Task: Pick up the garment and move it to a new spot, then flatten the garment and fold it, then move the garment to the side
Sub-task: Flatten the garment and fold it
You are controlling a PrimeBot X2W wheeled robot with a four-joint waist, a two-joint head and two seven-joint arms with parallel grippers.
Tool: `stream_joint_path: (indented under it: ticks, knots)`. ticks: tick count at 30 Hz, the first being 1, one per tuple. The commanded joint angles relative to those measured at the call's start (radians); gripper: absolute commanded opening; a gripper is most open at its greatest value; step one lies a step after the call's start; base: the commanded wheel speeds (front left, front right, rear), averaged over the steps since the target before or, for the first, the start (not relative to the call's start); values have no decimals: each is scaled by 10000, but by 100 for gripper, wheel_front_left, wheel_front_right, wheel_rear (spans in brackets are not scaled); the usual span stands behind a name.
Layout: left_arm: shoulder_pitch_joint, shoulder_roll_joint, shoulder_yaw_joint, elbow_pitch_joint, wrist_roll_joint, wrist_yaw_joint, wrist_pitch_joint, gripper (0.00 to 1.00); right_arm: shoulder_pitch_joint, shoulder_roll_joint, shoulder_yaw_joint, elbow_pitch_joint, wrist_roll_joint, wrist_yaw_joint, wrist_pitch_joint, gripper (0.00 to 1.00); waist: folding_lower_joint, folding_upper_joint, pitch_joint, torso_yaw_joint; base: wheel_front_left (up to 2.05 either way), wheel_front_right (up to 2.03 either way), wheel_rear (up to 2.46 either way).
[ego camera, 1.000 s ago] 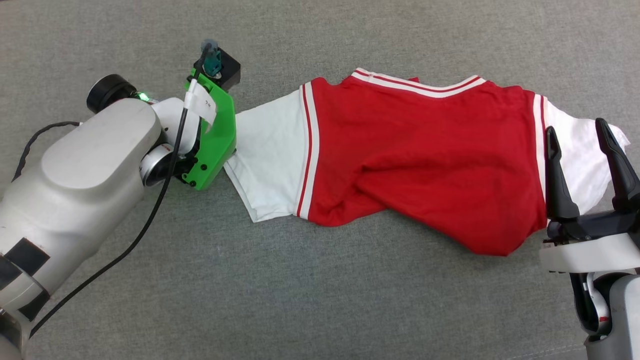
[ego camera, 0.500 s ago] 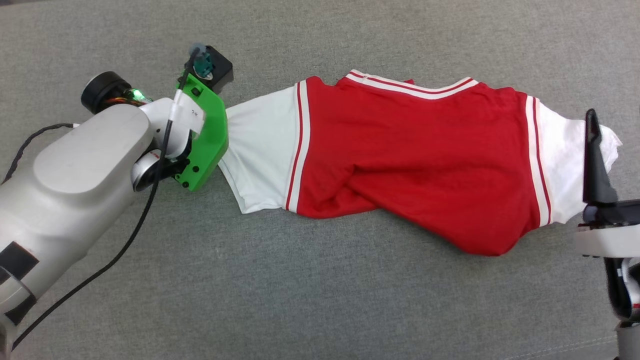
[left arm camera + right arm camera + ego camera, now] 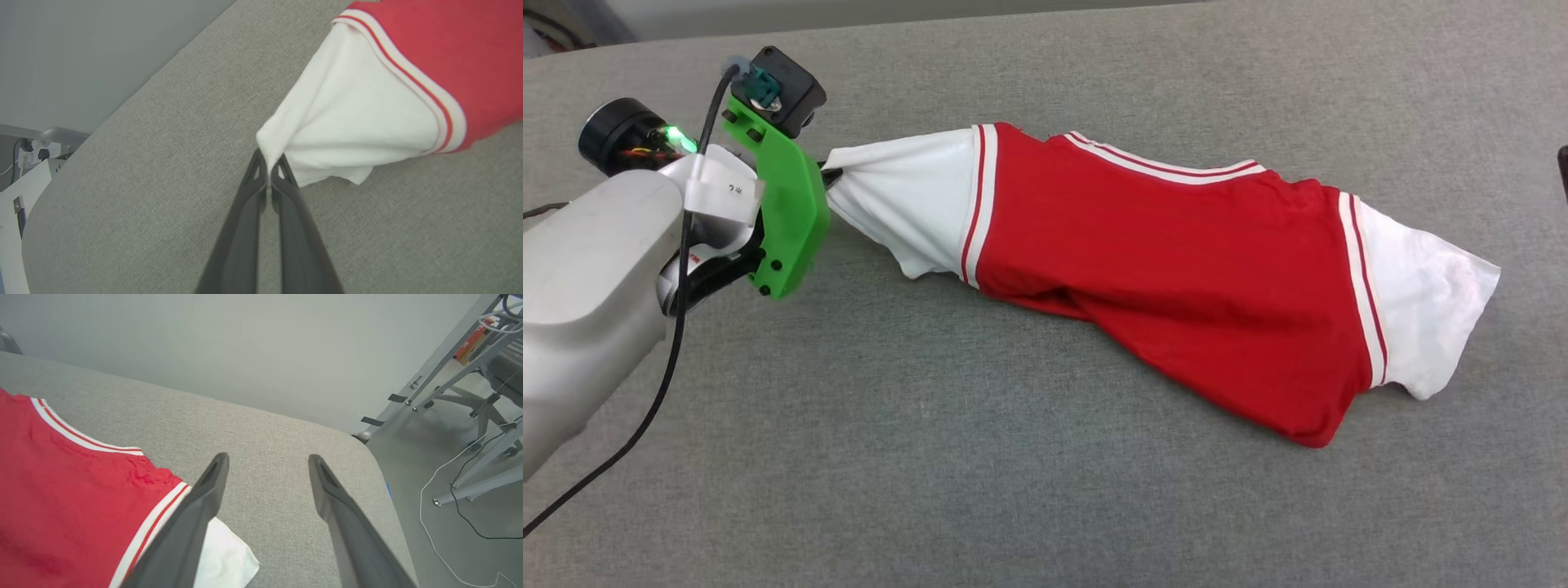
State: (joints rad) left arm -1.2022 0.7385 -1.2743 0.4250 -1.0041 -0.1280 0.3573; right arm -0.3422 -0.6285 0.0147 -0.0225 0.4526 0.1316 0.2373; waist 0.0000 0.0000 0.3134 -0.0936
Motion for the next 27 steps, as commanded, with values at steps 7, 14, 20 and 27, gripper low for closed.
stream_joint_path:
  ticks: [7, 14, 20, 27]
  knots:
    - [-140, 89, 30, -342, 145, -19, -278, 0, -749, -1736, 1381, 831, 2695, -9, 4220, 100, 0, 0, 201, 381, 0, 0, 0]
    - [-369, -70, 46, -612, 352, 87, -398, 0, -1764, -1856, 2310, 2104, 3214, -9, 5546, 100, 0, 0, 595, 609, 0, 0, 0]
    - [-672, -126, 116, -956, 513, 186, -439, 0, -2538, -1421, 2781, 3306, 3109, -9, 5393, 100, 0, 0, 1063, 791, 0, 0, 0]
    - [-903, -162, 160, -1122, 647, 193, -597, 0, -2632, -1021, 3646, 4469, 3057, -9, 5052, 100, 0, 0, 1489, 965, 0, 0, 0]
